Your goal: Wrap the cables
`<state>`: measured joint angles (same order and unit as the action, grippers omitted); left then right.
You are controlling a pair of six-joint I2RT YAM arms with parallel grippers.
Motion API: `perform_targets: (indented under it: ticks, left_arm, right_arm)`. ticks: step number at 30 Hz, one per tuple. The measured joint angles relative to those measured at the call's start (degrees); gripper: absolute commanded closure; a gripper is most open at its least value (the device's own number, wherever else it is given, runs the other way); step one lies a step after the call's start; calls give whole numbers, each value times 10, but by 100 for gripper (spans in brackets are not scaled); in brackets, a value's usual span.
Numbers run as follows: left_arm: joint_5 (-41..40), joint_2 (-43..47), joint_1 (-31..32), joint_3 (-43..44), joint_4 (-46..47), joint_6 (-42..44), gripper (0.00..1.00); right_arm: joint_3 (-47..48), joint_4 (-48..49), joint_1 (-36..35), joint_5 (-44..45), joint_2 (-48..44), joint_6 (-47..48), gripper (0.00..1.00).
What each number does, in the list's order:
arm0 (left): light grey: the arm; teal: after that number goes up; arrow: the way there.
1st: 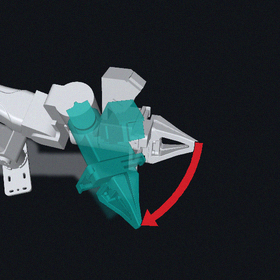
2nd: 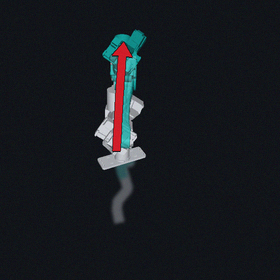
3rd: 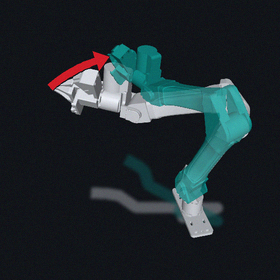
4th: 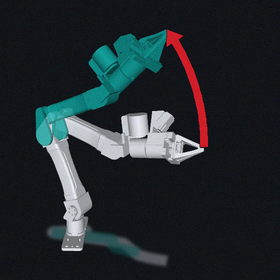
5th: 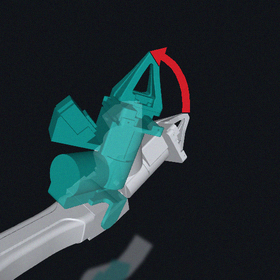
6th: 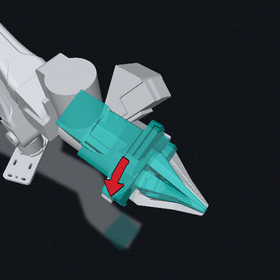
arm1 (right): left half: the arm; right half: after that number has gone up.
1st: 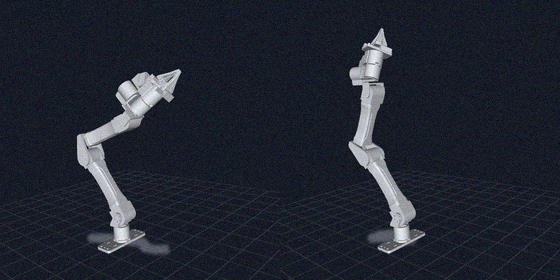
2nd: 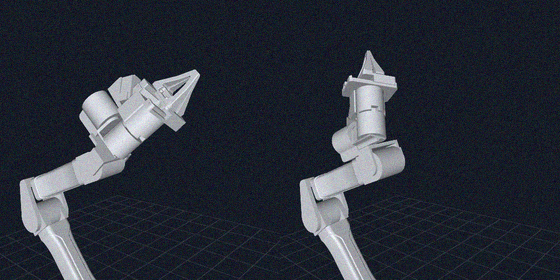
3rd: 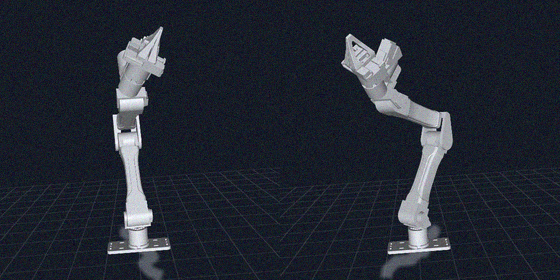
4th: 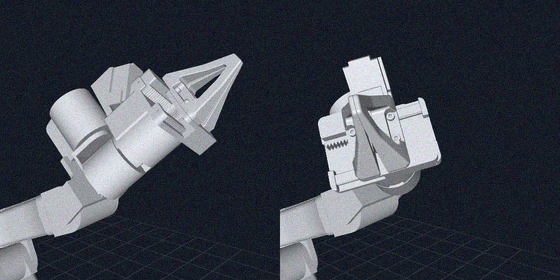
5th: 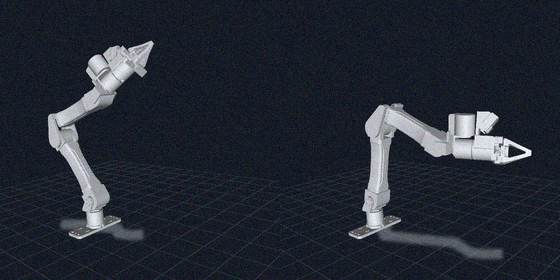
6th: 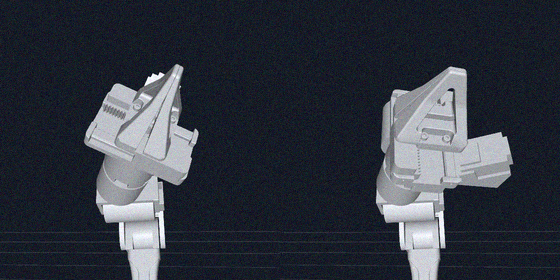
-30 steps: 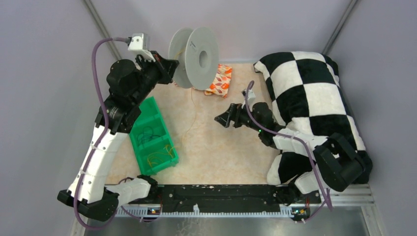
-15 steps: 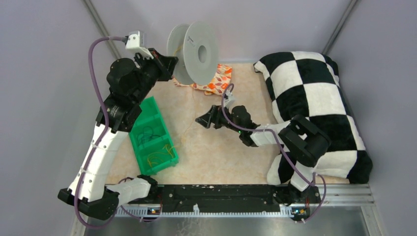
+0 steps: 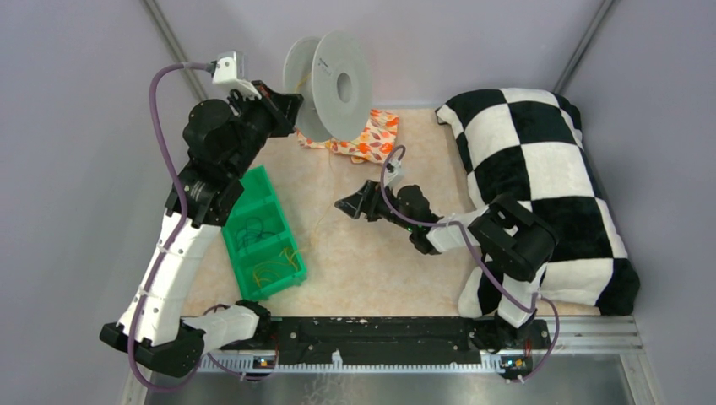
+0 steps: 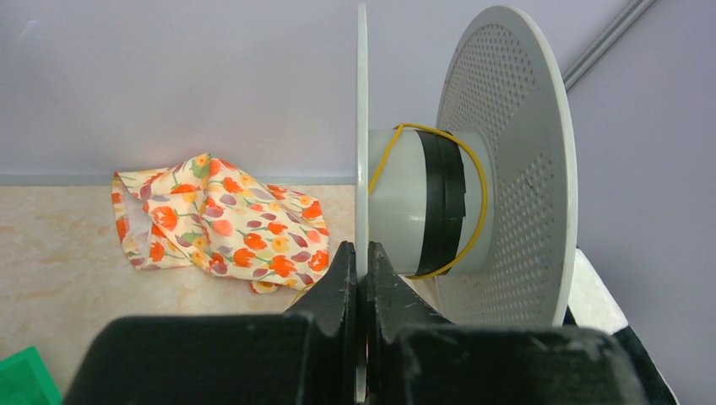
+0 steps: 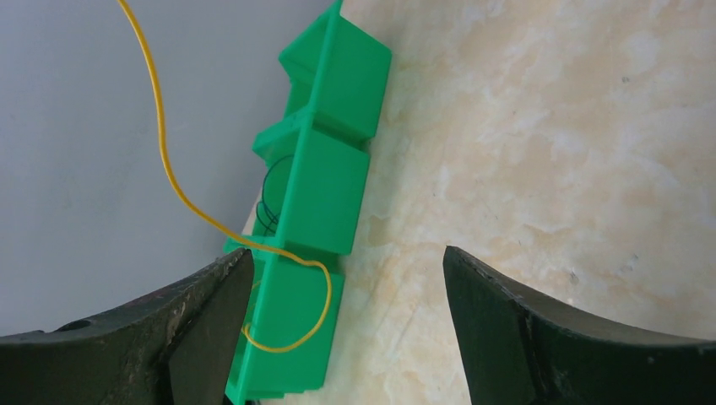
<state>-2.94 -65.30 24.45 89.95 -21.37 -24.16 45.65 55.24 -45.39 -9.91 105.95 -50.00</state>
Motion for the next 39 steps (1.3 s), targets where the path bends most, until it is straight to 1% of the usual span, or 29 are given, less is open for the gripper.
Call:
perform_targets:
  ticks: [4, 7, 15, 18, 22, 26, 27, 28, 30, 32, 34, 35, 39]
  left_arm:
    - [-13, -2, 0, 0, 0, -3, 100]
    - [-22, -5, 0, 0, 0, -5, 100]
    - [-30, -9, 0, 0, 0, -11, 100]
    - [-32, -9, 0, 0, 0, -13, 100]
    - [-36, -9, 0, 0, -1, -13, 100]
    - [-40, -9, 0, 0, -1, -13, 100]
    - [-40, -9, 0, 0, -1, -13, 100]
    - [-40, -9, 0, 0, -1, -13, 100]
    - [-40, -9, 0, 0, -1, -14, 100]
    - [-40, -9, 0, 0, -1, -14, 100]
    - [-40, -9, 0, 0, -1, -15, 100]
    - [-40, -9, 0, 0, -1, -15, 100]
    - [-47, -9, 0, 0, -1, -16, 100]
  right_arm:
    - [-44, 5, -1, 4, -21, 1, 19]
    - [-57, 5, -6, 8, -30, 6, 19]
    - [-57, 26, -50, 39, -31, 47, 19]
    - [-41, 55, -63, 56, -21, 66, 19]
    - [-7, 93, -65, 69, 15, 82, 19]
    - [32, 99, -66, 76, 54, 96, 24]
    - [41, 99, -66, 78, 62, 98, 26]
    - [53, 99, -66, 80, 71, 100, 31]
    - [68, 98, -66, 83, 82, 103, 45]
    - [78, 97, -66, 83, 89, 105, 66]
    - [88, 95, -66, 83, 94, 108, 91]
    - [91, 94, -66, 82, 97, 110, 100]
    - [96, 73, -66, 80, 100, 110, 100]
